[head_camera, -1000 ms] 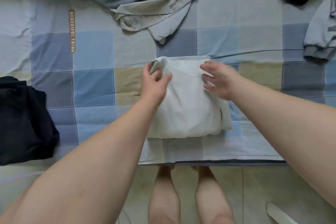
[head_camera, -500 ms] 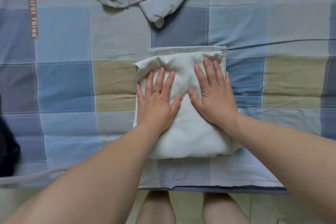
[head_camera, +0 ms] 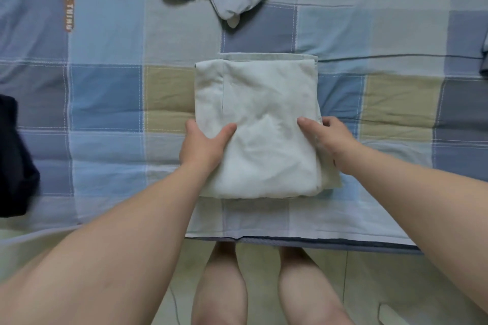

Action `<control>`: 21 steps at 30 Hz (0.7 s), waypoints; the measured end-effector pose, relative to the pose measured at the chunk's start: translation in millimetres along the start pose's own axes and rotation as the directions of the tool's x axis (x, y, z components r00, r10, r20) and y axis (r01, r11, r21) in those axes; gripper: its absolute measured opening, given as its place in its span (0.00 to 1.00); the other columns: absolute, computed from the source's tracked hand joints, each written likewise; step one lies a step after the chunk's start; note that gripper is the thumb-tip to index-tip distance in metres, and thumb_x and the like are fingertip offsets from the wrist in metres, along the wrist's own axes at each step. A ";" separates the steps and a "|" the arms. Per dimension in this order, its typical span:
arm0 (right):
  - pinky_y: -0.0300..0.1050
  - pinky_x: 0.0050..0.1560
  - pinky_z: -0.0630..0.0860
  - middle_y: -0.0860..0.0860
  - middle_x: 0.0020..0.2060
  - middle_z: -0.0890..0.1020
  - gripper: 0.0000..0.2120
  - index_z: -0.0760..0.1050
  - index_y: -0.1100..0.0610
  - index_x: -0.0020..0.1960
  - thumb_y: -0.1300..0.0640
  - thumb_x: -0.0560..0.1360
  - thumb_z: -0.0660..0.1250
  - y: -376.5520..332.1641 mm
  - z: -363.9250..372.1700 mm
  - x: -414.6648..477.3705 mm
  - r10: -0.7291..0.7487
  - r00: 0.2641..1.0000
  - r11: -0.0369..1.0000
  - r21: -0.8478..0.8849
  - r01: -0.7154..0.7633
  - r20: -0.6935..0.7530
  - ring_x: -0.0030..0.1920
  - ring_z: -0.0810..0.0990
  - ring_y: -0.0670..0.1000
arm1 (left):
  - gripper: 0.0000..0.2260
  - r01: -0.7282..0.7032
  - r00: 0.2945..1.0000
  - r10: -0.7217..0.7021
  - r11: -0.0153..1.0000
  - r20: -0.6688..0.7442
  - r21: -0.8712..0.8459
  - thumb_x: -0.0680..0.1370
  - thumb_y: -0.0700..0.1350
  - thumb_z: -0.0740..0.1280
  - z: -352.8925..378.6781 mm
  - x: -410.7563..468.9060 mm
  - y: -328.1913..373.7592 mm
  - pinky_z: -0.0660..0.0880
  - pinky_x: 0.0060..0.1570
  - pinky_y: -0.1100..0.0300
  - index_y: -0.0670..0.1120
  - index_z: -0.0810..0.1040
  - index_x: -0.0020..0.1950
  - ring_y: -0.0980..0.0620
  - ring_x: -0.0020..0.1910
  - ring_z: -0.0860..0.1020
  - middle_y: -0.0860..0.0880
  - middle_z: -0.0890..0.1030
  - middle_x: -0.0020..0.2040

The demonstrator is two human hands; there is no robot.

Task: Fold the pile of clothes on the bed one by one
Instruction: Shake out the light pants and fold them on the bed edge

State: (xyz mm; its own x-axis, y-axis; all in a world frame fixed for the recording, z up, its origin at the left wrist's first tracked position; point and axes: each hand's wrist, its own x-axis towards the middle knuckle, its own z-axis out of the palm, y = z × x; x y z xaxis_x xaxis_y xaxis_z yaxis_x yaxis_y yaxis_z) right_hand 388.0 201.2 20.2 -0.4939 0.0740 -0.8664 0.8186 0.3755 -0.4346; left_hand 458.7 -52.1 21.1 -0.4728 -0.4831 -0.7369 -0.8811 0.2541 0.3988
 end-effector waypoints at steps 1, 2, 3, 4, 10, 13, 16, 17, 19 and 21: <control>0.48 0.54 0.78 0.49 0.55 0.83 0.32 0.74 0.57 0.64 0.42 0.68 0.78 1.1 2.0 -0.3 0.030 0.998 0.997 0.075 -0.034 0.058 0.53 0.83 0.51 | 0.34 0.003 1.000 -0.002 0.999 0.024 -0.035 0.70 0.66 0.74 -2.5 1.6 -2.5 0.73 0.65 0.48 0.49 0.68 0.66 0.44 0.63 0.77 0.51 0.78 0.64; 0.50 0.56 0.79 0.51 0.54 0.85 0.33 0.76 0.56 0.64 0.43 0.66 0.81 2.6 2.9 0.6 0.060 0.992 0.991 0.109 -0.072 0.110 0.52 0.85 0.54 | 0.34 0.013 0.998 -0.009 0.997 0.055 -0.073 0.69 0.66 0.75 -6.0 2.8 -3.2 0.73 0.65 0.48 0.49 0.69 0.66 0.45 0.62 0.78 0.51 0.79 0.63; 0.51 0.55 0.80 0.52 0.52 0.86 0.32 0.77 0.56 0.64 0.46 0.65 0.82 2.7 2.1 1.0 0.080 0.985 0.988 0.118 -0.098 0.152 0.52 0.86 0.55 | 0.34 0.030 0.995 -0.020 0.994 0.096 -0.103 0.69 0.65 0.75 -9.2 4.0 -3.5 0.74 0.64 0.48 0.49 0.71 0.67 0.45 0.61 0.78 0.52 0.79 0.62; 0.50 0.52 0.81 0.52 0.51 0.87 0.28 0.78 0.56 0.63 0.49 0.67 0.81 2.4 0.8 -3.7 0.087 0.980 0.988 0.112 -0.108 0.180 0.50 0.86 0.56 | 0.33 0.051 0.990 -0.033 0.990 0.140 -0.129 0.70 0.64 0.76 -13.7 -0.9 -4.3 0.75 0.62 0.49 0.48 0.73 0.67 0.46 0.59 0.79 0.51 0.80 0.61; 0.43 0.37 0.82 0.56 0.49 0.87 0.15 0.78 0.58 0.60 0.59 0.75 0.74 -28.6 -16.1 -110.5 0.067 0.961 0.992 0.089 -0.094 0.267 0.40 0.86 0.53 | 0.25 0.142 0.958 -0.070 0.958 0.278 -0.248 0.72 0.59 0.77 -78.2 -93.0 -0.2 0.77 0.48 0.56 0.48 0.78 0.64 0.49 0.50 0.82 0.51 0.84 0.54; 0.45 0.43 0.82 0.55 0.53 0.86 0.18 0.78 0.58 0.63 0.59 0.74 0.74 -55.3 -20.1 -189.0 0.026 0.953 0.995 0.081 -0.053 0.301 0.44 0.86 0.53 | 0.29 0.145 0.962 -0.066 0.946 0.266 -0.290 0.69 0.61 0.77 -129.8 -158.5 9.9 0.77 0.56 0.52 0.48 0.78 0.64 0.49 0.51 0.82 0.51 0.83 0.56; 0.47 0.47 0.81 0.53 0.53 0.86 0.20 0.77 0.57 0.64 0.59 0.73 0.75 -85.6 -16.8 -259.6 -0.048 0.954 0.997 0.074 0.027 0.295 0.47 0.87 0.53 | 0.25 0.087 0.980 -0.015 0.928 0.196 -0.362 0.73 0.57 0.76 -180.2 -215.5 15.6 0.76 0.54 0.54 0.48 0.78 0.65 0.50 0.52 0.81 0.51 0.83 0.57; 0.47 0.48 0.81 0.53 0.53 0.86 0.21 0.76 0.56 0.64 0.59 0.73 0.76 -96.5 -12.9 -278.3 -0.077 0.951 0.996 0.065 0.061 0.299 0.48 0.87 0.54 | 0.24 0.070 0.985 -0.004 0.923 0.175 -0.377 0.73 0.57 0.76 -196.4 -228.8 16.3 0.76 0.55 0.53 0.49 0.78 0.65 0.50 0.53 0.81 0.51 0.83 0.57; 0.47 0.47 0.81 0.51 0.53 0.87 0.20 0.77 0.55 0.63 0.58 0.73 0.76 -119.8 -0.5 -310.8 -0.131 0.946 0.991 0.040 0.125 0.296 0.48 0.87 0.53 | 0.22 0.038 0.990 0.021 0.908 0.137 -0.418 0.73 0.56 0.76 -228.2 -247.6 16.0 0.78 0.58 0.51 0.51 0.78 0.63 0.49 0.54 0.82 0.51 0.83 0.58; 0.47 0.47 0.81 0.51 0.51 0.87 0.18 0.77 0.53 0.61 0.58 0.73 0.76 -142.4 17.7 -335.7 -0.182 0.932 0.983 0.029 0.182 0.313 0.48 0.87 0.53 | 0.22 0.007 0.995 0.041 0.887 0.093 -0.462 0.73 0.56 0.77 -261.7 -256.8 13.1 0.79 0.58 0.49 0.52 0.77 0.63 0.48 0.54 0.82 0.51 0.83 0.58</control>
State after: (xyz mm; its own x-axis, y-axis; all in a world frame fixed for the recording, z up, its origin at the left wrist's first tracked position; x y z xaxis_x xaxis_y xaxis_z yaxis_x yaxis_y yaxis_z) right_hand 442.4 106.6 368.6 -0.5176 -0.2879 -0.8057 0.7234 0.3556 -0.5918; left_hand 570.0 -144.0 358.4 -0.5066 -0.3920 -0.7679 -0.7822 -0.1655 0.6006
